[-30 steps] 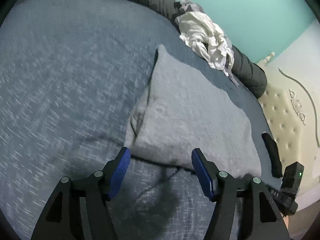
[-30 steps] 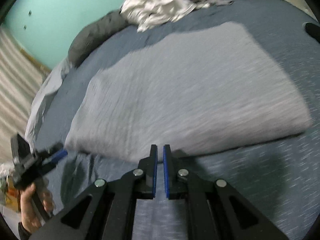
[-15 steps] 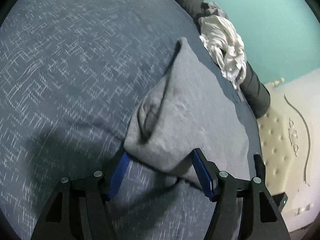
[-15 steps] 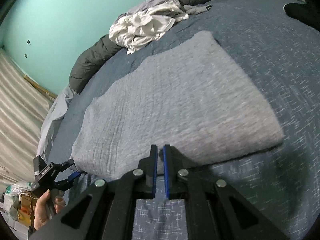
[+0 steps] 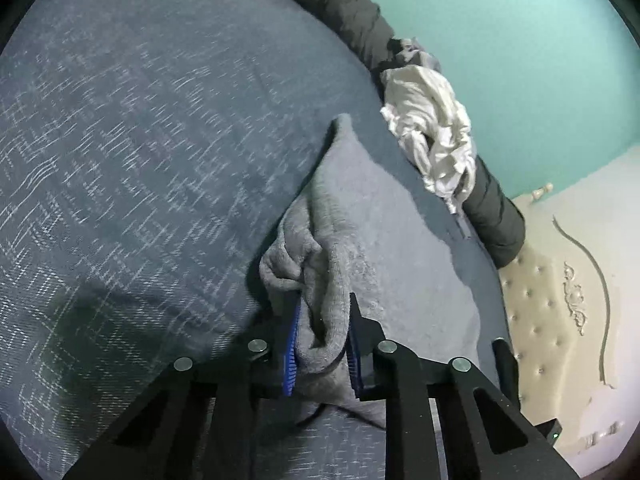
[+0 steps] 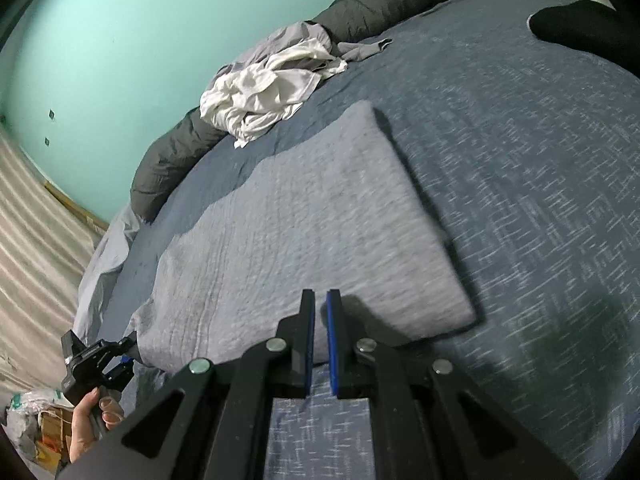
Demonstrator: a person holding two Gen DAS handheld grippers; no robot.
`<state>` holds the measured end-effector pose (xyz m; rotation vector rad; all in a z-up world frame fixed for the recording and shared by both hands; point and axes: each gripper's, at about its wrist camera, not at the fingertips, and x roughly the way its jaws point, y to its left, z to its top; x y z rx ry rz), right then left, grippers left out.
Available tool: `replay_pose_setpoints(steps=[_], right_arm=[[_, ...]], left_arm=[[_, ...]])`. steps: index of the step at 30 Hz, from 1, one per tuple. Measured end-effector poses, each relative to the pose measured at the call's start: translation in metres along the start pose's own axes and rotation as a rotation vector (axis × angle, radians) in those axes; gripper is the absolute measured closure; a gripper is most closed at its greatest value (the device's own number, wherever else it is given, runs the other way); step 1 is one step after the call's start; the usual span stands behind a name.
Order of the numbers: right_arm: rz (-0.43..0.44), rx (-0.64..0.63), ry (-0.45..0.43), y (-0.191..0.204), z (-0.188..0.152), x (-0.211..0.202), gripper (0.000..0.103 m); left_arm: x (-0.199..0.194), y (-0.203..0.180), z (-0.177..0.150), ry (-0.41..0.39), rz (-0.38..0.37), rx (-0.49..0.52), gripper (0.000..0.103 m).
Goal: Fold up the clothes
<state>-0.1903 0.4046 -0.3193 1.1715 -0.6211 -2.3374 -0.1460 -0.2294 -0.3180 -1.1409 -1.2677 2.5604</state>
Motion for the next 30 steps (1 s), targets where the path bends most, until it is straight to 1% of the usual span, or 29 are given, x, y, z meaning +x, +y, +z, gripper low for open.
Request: replay_pose_setpoints(steps=[4, 8, 13, 17, 20, 22, 23, 25, 28, 29, 30], right_arm=[[-0.020, 0.018, -0.017, -0.014, 0.005, -0.007, 0.098], [-0.024, 0.059, -0.032, -0.028, 0.010, -0.011, 0.098], [-0.025, 0.085, -0.039, -0.043, 0.015, -0.014, 0.098], [-0.014, 0.121, -0.056, -0.056, 0.019, -0.023, 0.098], [-0.002, 0.143, -0.066, -0.063, 0.022, -0.030, 0.098], [0.002, 0.155, -0.071, -0.069, 0.023, -0.033, 0.098], [0.003, 0.161, -0.071, -0.071, 0.023, -0.034, 0.098], [0.007, 0.170, -0.063, -0.075, 0.023, -0.033, 0.098], [0.010, 0.168, -0.059, -0.076, 0.024, -0.033, 0.098], [0.011, 0.167, -0.059, -0.076, 0.024, -0.033, 0.098], [0.015, 0.166, -0.058, -0.076, 0.024, -0.034, 0.098]], left_arm=[[-0.003, -0.019, 0.000, -0.013, -0.035, 0.040, 0.085], [-0.004, -0.051, 0.002, -0.028, -0.068, 0.096, 0.086], [0.004, -0.112, 0.003, -0.014, -0.128, 0.186, 0.086], [0.018, -0.185, -0.010, 0.012, -0.176, 0.313, 0.086], [0.043, -0.244, -0.040, 0.072, -0.212, 0.427, 0.087], [0.066, -0.278, -0.073, 0.128, -0.215, 0.518, 0.087], [0.081, -0.289, -0.090, 0.167, -0.211, 0.547, 0.087], [0.114, -0.304, -0.125, 0.249, -0.201, 0.584, 0.089], [0.158, -0.310, -0.177, 0.359, -0.157, 0.657, 0.090], [0.170, -0.311, -0.191, 0.397, -0.139, 0.681, 0.090], [0.177, -0.311, -0.201, 0.416, -0.127, 0.699, 0.090]])
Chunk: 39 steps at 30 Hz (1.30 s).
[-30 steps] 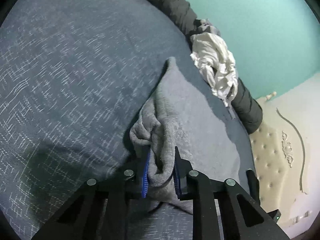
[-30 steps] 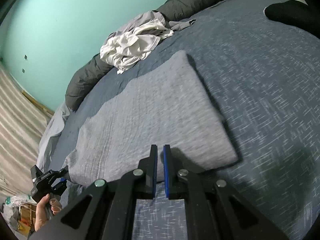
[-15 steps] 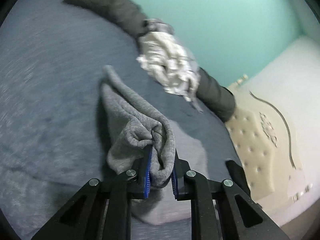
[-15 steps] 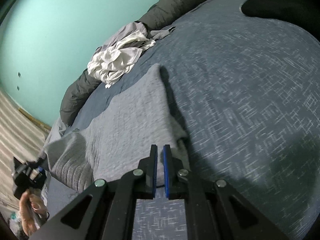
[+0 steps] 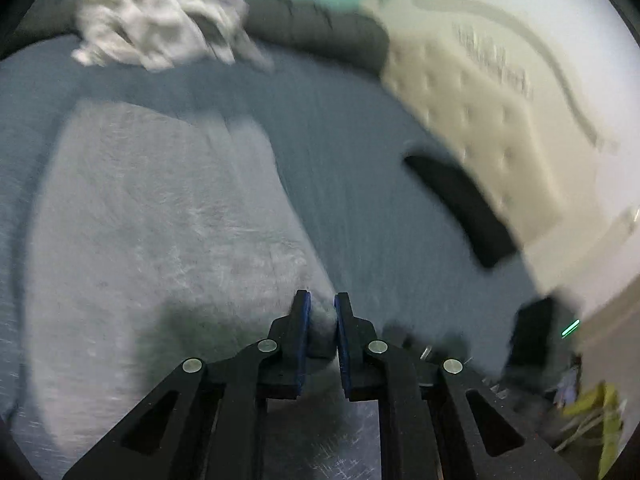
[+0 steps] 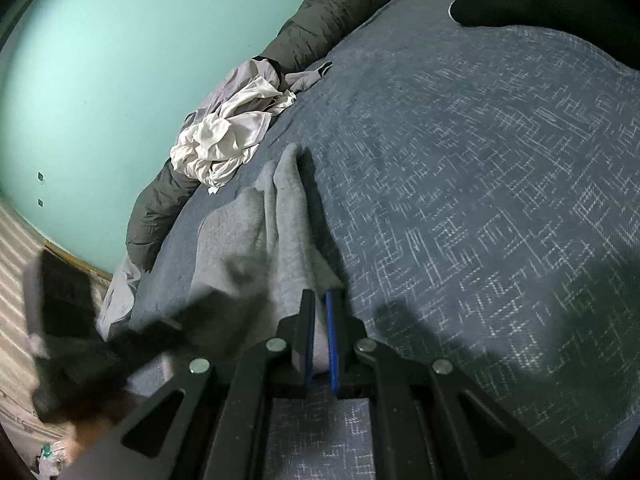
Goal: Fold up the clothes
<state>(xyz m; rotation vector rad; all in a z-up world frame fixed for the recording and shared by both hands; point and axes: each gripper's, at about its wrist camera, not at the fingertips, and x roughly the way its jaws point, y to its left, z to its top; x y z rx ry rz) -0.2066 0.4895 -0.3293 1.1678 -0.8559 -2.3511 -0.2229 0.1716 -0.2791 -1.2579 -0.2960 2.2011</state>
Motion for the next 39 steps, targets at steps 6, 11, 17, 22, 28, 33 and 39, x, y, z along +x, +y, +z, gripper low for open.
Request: replay_pose_setpoints(steps=[6, 11, 17, 22, 28, 33, 39], right_arm=[[0.048, 0.003, -0.003, 0.004, 0.003, -0.001, 0.098], [0.138, -0.009, 0.009, 0.020, 0.008, 0.005, 0.081], [0.191, -0.005, 0.072, 0.035, 0.010, 0.028, 0.051], [0.160, -0.020, 0.113, 0.041, 0.009, 0.048, 0.049], [0.111, -0.055, 0.119, 0.045, 0.005, 0.063, 0.057], [0.093, -0.093, 0.102, 0.050, 0.004, 0.062, 0.089], [0.099, -0.212, -0.017, 0.071, 0.021, 0.021, 0.091]], left_arm=[[-0.026, 0.001, -0.001, -0.036, 0.009, 0.016, 0.082], [-0.085, 0.038, -0.011, -0.125, 0.083, -0.038, 0.058], [-0.106, 0.093, -0.037, -0.135, 0.175, -0.105, 0.058], [-0.097, 0.106, -0.054, -0.110, 0.168, -0.096, 0.058], [-0.094, 0.107, -0.062, -0.124, 0.149, -0.070, 0.058], [-0.094, 0.108, -0.063, -0.130, 0.141, -0.068, 0.058], [-0.095, 0.096, -0.061, -0.122, 0.130, -0.043, 0.058]])
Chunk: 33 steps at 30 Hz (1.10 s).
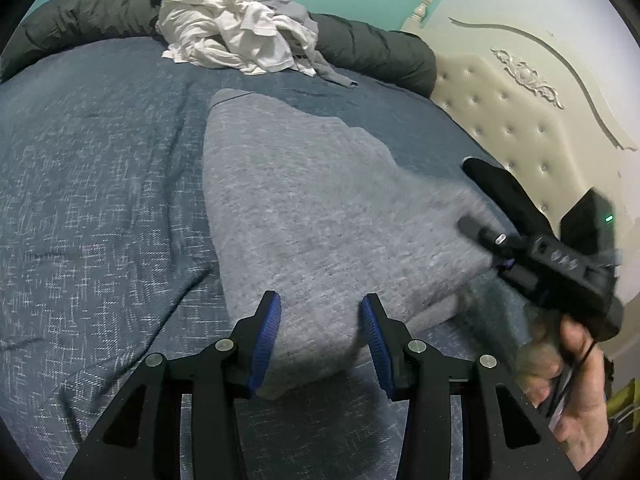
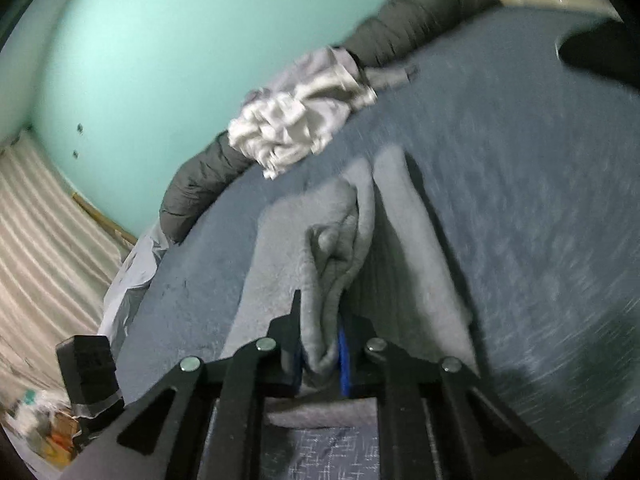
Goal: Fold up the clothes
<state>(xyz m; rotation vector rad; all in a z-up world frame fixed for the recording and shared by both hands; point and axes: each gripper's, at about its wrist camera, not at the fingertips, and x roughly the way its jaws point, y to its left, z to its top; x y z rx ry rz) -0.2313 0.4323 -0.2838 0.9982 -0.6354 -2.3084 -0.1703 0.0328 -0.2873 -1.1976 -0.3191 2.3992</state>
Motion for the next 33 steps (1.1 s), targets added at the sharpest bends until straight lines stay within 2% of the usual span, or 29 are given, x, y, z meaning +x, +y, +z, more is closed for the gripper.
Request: replay_pose_setpoints(steps=[4, 8, 11, 13, 16, 18, 21, 24, 28, 31, 33], right_arm=[[-0.062, 0.035, -0.015, -0.019, 0.002, -0.019, 0.091], [-0.131, 0.103, 0.094, -0.050, -0.013, 0.000, 0.091], [-0.117, 0.166, 0.119, -0.064, -0.016, 0.006, 0.091], [-0.113, 0.162, 0.127, -0.065, -0.013, 0.005, 0.091], [-0.106, 0.178, 0.136, -0.070, -0.009, 0.003, 0.085], [-0.129, 0.207, 0.117, -0.076, -0.003, -0.003, 0.068], [-0.196, 0.188, 0.045, -0.074, 0.011, -0.021, 0.064], [-0.167, 0.115, -0.030, -0.059, 0.022, -0.036, 0.064], [-0.094, -0.013, -0.013, -0.026, 0.012, -0.021, 0.067], [-0.083, -0.065, 0.080, -0.015, 0.000, 0.007, 0.083], [-0.126, -0.035, 0.134, -0.023, -0.009, 0.023, 0.091]], left_arm=[[0.002, -0.016, 0.001, 0.015, -0.035, 0.039, 0.058], [0.013, -0.026, -0.001, 0.042, -0.016, 0.067, 0.058], [0.016, -0.024, -0.002, 0.055, -0.027, 0.056, 0.058], [0.014, -0.025, -0.001, 0.055, -0.027, 0.064, 0.058], [0.007, -0.024, 0.001, 0.035, -0.003, 0.064, 0.058], [0.004, -0.021, 0.002, 0.031, 0.010, 0.055, 0.058], [0.006, -0.014, 0.001, 0.044, 0.018, 0.042, 0.058], [0.010, -0.011, -0.003, 0.054, 0.019, 0.034, 0.058], [0.012, -0.011, -0.004, 0.061, 0.025, 0.036, 0.058], [0.013, -0.011, -0.006, 0.065, 0.028, 0.035, 0.058], [0.014, -0.011, -0.007, 0.069, 0.026, 0.031, 0.058]])
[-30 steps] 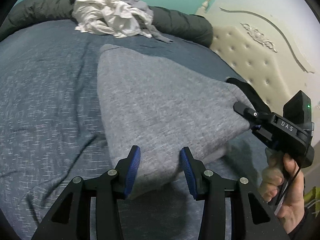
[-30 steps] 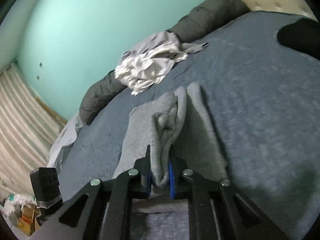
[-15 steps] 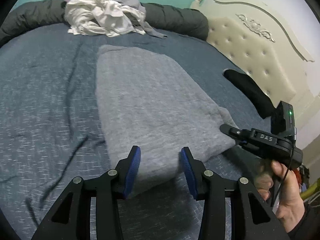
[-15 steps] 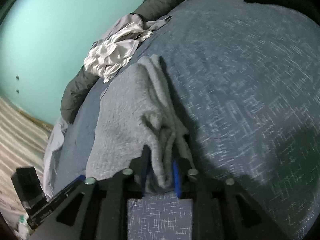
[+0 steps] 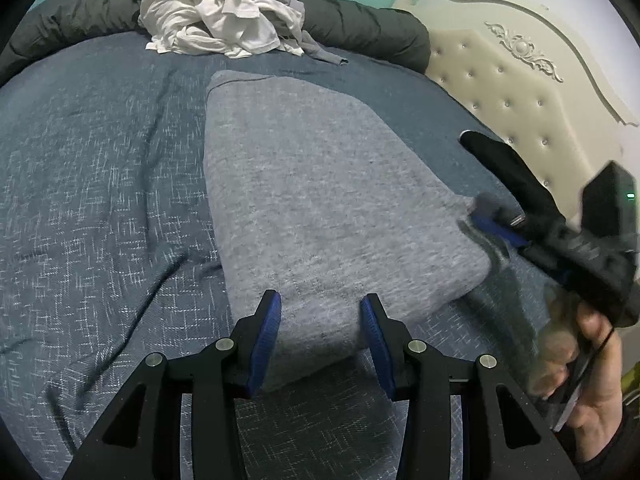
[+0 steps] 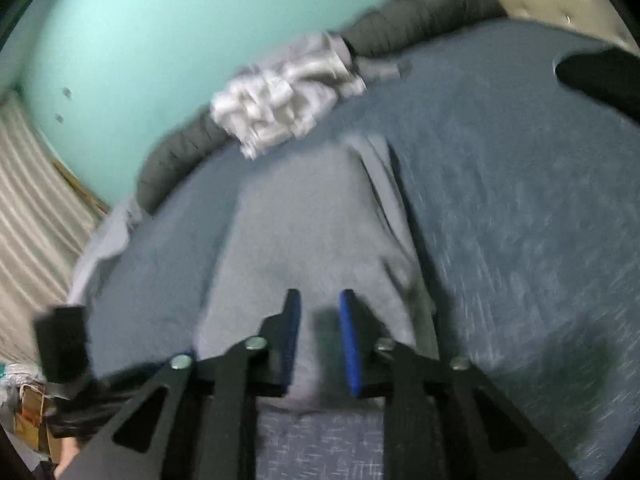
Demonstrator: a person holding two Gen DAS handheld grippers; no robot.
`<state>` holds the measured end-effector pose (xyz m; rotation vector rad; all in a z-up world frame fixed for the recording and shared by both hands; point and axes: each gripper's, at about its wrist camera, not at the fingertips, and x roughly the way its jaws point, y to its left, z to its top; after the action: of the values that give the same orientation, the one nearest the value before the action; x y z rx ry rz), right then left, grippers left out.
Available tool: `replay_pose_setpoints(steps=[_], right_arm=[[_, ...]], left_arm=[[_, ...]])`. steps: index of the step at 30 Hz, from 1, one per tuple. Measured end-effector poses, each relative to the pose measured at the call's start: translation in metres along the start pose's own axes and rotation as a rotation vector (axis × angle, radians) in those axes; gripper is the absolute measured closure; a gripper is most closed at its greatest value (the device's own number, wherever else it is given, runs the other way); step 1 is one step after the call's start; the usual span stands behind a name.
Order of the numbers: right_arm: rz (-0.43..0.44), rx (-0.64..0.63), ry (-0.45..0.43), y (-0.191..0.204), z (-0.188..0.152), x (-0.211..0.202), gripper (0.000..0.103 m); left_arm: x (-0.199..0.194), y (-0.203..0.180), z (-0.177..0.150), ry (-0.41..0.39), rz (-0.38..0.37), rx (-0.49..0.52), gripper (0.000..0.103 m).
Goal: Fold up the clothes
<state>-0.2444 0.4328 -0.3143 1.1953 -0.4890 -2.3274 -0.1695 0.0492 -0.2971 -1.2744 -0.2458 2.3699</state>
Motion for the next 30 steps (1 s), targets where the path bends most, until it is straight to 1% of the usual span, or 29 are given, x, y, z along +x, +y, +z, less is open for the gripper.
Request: replay_pose_setpoints(steps=[1, 2, 6, 9, 11, 12, 14, 16, 17, 19, 22, 24, 26, 28, 30], right_arm=[[-0.025, 0.021, 0.019, -0.005, -0.004, 0.006, 0.096], [-0.050, 0.040, 0.029, -0.010, -0.007, 0.009, 0.103], [-0.094, 0.102, 0.022, -0.021, -0.014, 0.007, 0.103], [-0.142, 0.106, -0.001, -0.017, -0.015, 0.005, 0.103], [-0.176, 0.118, -0.033, -0.015, -0.015, -0.001, 0.103], [-0.180, 0.115, -0.052, -0.013, -0.015, -0.004, 0.103], [-0.155, 0.084, -0.093, -0.005, -0.011, -0.011, 0.102], [-0.130, 0.054, -0.134, 0.003, -0.008, -0.019, 0.102], [-0.117, 0.037, -0.141, 0.008, -0.006, -0.019, 0.102], [-0.099, 0.017, -0.119, 0.012, -0.006, -0.012, 0.102], [-0.119, 0.052, -0.059, -0.001, -0.011, 0.004, 0.102], [-0.133, 0.075, -0.020, -0.009, -0.014, 0.015, 0.103], [-0.144, 0.100, -0.014, -0.017, -0.012, 0.017, 0.103], [-0.164, 0.093, -0.016, -0.018, -0.009, 0.016, 0.103], [-0.164, 0.113, -0.014, -0.022, -0.009, 0.017, 0.103]], left_arm=[[0.000, -0.001, 0.000, 0.001, -0.002, -0.001, 0.058], [0.001, -0.002, 0.001, 0.003, -0.004, 0.000, 0.058], [0.002, -0.006, 0.001, 0.008, -0.005, 0.012, 0.058], [0.003, -0.007, 0.001, 0.008, 0.004, 0.023, 0.058], [0.003, -0.009, 0.000, 0.008, 0.013, 0.038, 0.058], [0.002, -0.008, 0.000, 0.009, 0.014, 0.040, 0.058], [0.000, -0.008, 0.002, 0.007, 0.018, 0.042, 0.058], [-0.008, -0.010, 0.004, -0.018, 0.022, 0.051, 0.058], [-0.012, -0.012, 0.006, -0.032, 0.022, 0.059, 0.058], [-0.015, -0.017, 0.009, -0.048, 0.014, 0.075, 0.058], [-0.006, -0.023, 0.009, -0.032, 0.001, 0.088, 0.058], [0.001, -0.024, 0.007, -0.020, 0.006, 0.094, 0.058], [0.008, -0.025, 0.004, -0.007, 0.010, 0.101, 0.058], [0.010, -0.026, 0.003, -0.002, 0.010, 0.100, 0.058], [0.011, -0.022, 0.002, 0.004, -0.005, 0.081, 0.058]])
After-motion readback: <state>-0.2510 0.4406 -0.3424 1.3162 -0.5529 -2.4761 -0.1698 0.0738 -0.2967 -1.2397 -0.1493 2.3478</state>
